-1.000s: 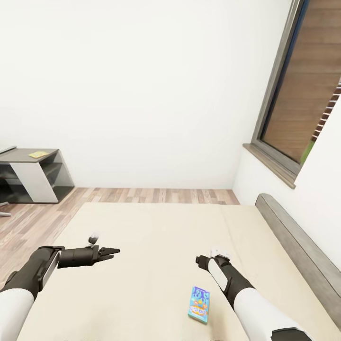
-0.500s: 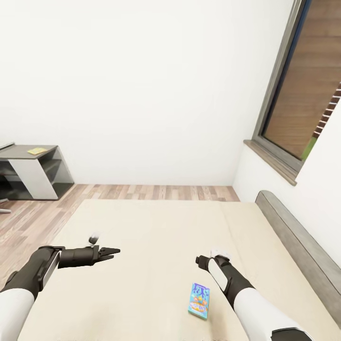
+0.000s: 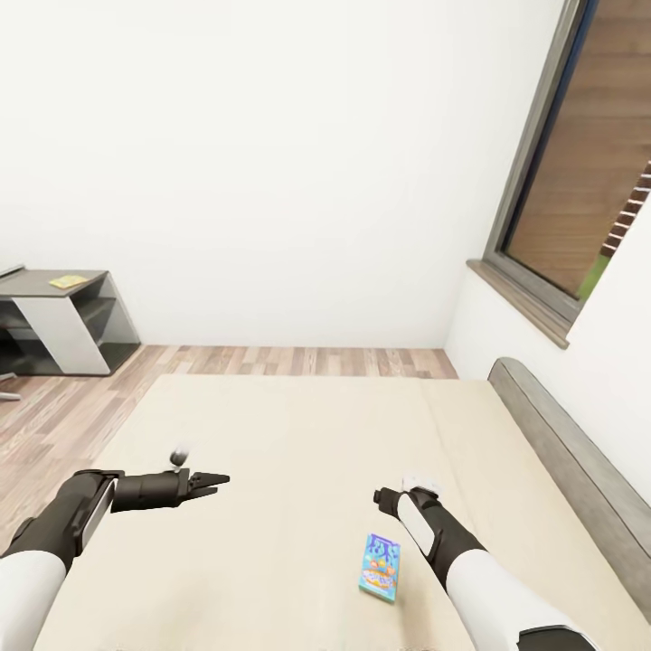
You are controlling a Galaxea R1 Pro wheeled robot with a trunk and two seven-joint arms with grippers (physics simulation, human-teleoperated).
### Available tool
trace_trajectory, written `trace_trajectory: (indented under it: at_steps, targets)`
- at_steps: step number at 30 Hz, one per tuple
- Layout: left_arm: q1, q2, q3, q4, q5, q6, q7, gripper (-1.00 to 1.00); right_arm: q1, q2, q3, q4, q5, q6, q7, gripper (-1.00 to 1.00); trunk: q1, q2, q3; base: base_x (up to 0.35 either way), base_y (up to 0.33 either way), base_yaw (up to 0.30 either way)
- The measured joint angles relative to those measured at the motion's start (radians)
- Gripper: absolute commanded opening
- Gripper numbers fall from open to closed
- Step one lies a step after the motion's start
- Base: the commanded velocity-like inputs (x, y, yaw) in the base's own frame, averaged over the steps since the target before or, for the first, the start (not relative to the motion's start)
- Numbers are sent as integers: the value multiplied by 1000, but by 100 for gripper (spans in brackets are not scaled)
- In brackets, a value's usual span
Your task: Put all the toys in the child's room - the three board games (two on the bed and one on the table), the two jigsaw puzzles on the table, and the tennis ball on the table - inside the toy box on the table in the child's room.
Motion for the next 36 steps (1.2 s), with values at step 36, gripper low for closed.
trace_trajectory:
  at_steps: [36]
  targets:
    - [0, -1, 0, 0, 0, 2, 2, 100, 0, 0, 0, 0, 1, -1, 1, 100, 0, 0, -59, 0, 0, 0]
